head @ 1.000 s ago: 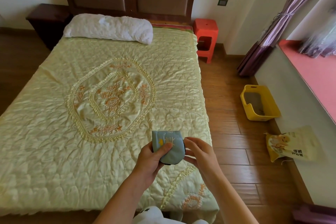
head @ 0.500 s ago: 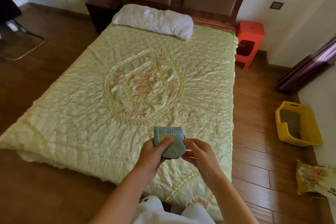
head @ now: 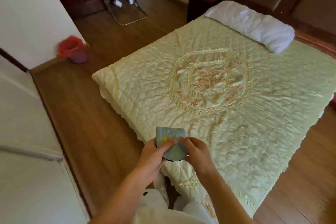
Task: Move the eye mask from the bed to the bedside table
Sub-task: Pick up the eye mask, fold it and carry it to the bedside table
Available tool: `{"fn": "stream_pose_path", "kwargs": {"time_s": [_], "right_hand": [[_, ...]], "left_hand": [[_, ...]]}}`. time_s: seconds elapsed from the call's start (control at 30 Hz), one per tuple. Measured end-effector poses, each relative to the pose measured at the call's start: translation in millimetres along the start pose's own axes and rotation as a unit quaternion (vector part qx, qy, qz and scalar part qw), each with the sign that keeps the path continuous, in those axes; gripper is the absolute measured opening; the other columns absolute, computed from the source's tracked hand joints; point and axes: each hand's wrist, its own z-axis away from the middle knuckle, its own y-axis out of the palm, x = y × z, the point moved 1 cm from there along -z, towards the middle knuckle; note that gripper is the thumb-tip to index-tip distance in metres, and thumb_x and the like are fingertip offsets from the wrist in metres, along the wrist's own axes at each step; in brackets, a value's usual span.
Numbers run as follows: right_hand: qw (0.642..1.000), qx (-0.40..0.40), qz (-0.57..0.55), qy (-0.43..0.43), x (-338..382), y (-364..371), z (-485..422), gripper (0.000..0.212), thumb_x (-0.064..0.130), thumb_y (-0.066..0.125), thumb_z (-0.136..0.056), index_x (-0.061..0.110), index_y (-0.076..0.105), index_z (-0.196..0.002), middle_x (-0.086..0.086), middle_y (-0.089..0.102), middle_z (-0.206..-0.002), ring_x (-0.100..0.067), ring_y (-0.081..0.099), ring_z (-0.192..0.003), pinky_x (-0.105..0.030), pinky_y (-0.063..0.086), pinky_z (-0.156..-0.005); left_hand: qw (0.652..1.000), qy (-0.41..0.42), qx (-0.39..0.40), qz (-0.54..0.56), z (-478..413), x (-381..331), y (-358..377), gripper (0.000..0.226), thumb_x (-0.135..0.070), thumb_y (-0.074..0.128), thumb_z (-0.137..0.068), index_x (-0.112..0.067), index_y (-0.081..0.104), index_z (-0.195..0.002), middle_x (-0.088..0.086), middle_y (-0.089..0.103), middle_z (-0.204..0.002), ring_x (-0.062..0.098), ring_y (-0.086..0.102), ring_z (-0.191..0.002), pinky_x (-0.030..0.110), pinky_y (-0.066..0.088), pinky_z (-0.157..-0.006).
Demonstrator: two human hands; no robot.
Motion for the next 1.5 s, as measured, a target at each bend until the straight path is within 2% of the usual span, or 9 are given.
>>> {"fn": "stream_pose_path", "kwargs": {"time_s": [0.13, 0.3, 0.53, 0.73, 0.87, 1.17, 1.23, 1.37, 1.5], "right_hand": [[0.995, 0.075, 0.060, 0.001, -1.1, 44.7, -1.6, 0.032, 0.039, 0.069, -0.083, 0.011, 0.077, -0.096, -0.012, 0.078, -0.098, -0.029, 0.075, -0.096, -0.046, 0.063, -0.085], [0.979, 0.170, 0.113, 0.015, -6.3, 105.7, -1.1, 0.020, 0.027, 0.064, -0.096, 0.011, 0.073, -0.103, -0.007, 0.076, -0.101, -0.017, 0.073, -0.092, -0.021, 0.061, -0.067], [0.949, 0.252, 0.190, 0.020, -15.7, 186.1, -15.9, 0.009, 0.027, 0.065, -0.094, 0.022, 0.071, -0.089, 0.001, 0.072, -0.094, -0.011, 0.072, -0.083, -0.017, 0.057, -0.059], [0.935, 0.284, 0.209, 0.044, -17.6, 266.4, -48.2, 0.020, 0.027, 0.066, -0.094, 0.011, 0.074, -0.103, -0.012, 0.076, -0.105, -0.023, 0.076, -0.095, -0.037, 0.064, -0.083], [0.933, 0.285, 0.214, 0.043, -10.5, 339.1, -85.3, 0.019, 0.027, 0.069, -0.092, 0.010, 0.075, -0.098, -0.018, 0.077, -0.105, -0.029, 0.076, -0.097, -0.047, 0.062, -0.090], [0.934, 0.288, 0.210, 0.028, 39.0, 489.7, -142.5, 0.009, 0.026, 0.067, -0.094, 0.019, 0.072, -0.093, -0.004, 0.075, -0.096, -0.017, 0.075, -0.090, -0.024, 0.061, -0.069], [0.935, 0.288, 0.206, 0.030, 47.1, 510.6, -153.5, 0.011, 0.026, 0.067, -0.094, 0.017, 0.073, -0.096, -0.006, 0.076, -0.100, -0.019, 0.075, -0.092, -0.026, 0.062, -0.071], [0.935, 0.285, 0.206, 0.030, 60.4, 550.3, -182.9, 0.018, 0.027, 0.068, -0.093, 0.012, 0.075, -0.101, -0.014, 0.077, -0.107, -0.027, 0.076, -0.099, -0.044, 0.063, -0.088], [0.933, 0.287, 0.215, 0.036, 66.9, 587.7, -218.6, 0.017, 0.026, 0.067, -0.094, 0.012, 0.075, -0.100, -0.012, 0.079, -0.104, -0.024, 0.077, -0.095, -0.036, 0.063, -0.082]], "left_hand": [[0.996, 0.027, -0.066, 0.056, 17.5, -1.6, -41.1, 0.023, -0.013, 0.070, -0.084, -0.010, 0.067, -0.107, 0.005, 0.079, -0.093, 0.020, 0.074, -0.088, 0.031, 0.059, -0.073], [0.977, 0.052, -0.162, 0.126, 37.4, -3.0, -100.5, 0.027, -0.012, 0.069, -0.086, -0.012, 0.064, -0.113, 0.008, 0.076, -0.103, 0.021, 0.072, -0.094, 0.032, 0.059, -0.073], [0.947, 0.061, -0.253, 0.191, 45.0, -0.1, -171.4, 0.030, -0.011, 0.070, -0.085, -0.009, 0.063, -0.115, 0.011, 0.073, -0.106, 0.023, 0.071, -0.094, 0.034, 0.058, -0.070], [0.935, 0.089, -0.261, 0.223, 28.0, -31.1, -242.0, 0.024, -0.009, 0.067, -0.086, -0.010, 0.064, -0.110, 0.007, 0.077, -0.098, 0.020, 0.073, -0.090, 0.036, 0.060, -0.076], [0.933, 0.104, -0.258, 0.229, -4.0, -69.5, -304.7, 0.021, -0.009, 0.066, -0.087, -0.013, 0.064, -0.108, 0.006, 0.077, -0.099, 0.019, 0.073, -0.091, 0.034, 0.060, -0.074], [0.930, 0.131, -0.243, 0.242, -61.9, -178.7, -421.5, 0.018, -0.010, 0.066, -0.087, -0.023, 0.062, -0.100, -0.002, 0.074, -0.094, 0.015, 0.071, -0.090, 0.035, 0.058, -0.078], [0.931, 0.130, -0.241, 0.243, -71.5, -193.0, -438.8, 0.018, -0.010, 0.066, -0.087, -0.022, 0.062, -0.101, -0.002, 0.075, -0.095, 0.015, 0.072, -0.089, 0.035, 0.059, -0.076], [0.931, 0.130, -0.240, 0.245, -95.8, -216.5, -470.9, 0.019, -0.011, 0.066, -0.087, -0.018, 0.064, -0.105, 0.000, 0.077, -0.095, 0.015, 0.074, -0.087, 0.032, 0.060, -0.069], [0.929, 0.121, -0.247, 0.247, -125.7, -241.5, -499.3, 0.018, -0.011, 0.066, -0.087, -0.018, 0.065, -0.103, 0.002, 0.077, -0.098, 0.019, 0.073, -0.092, 0.035, 0.060, -0.074]]}}
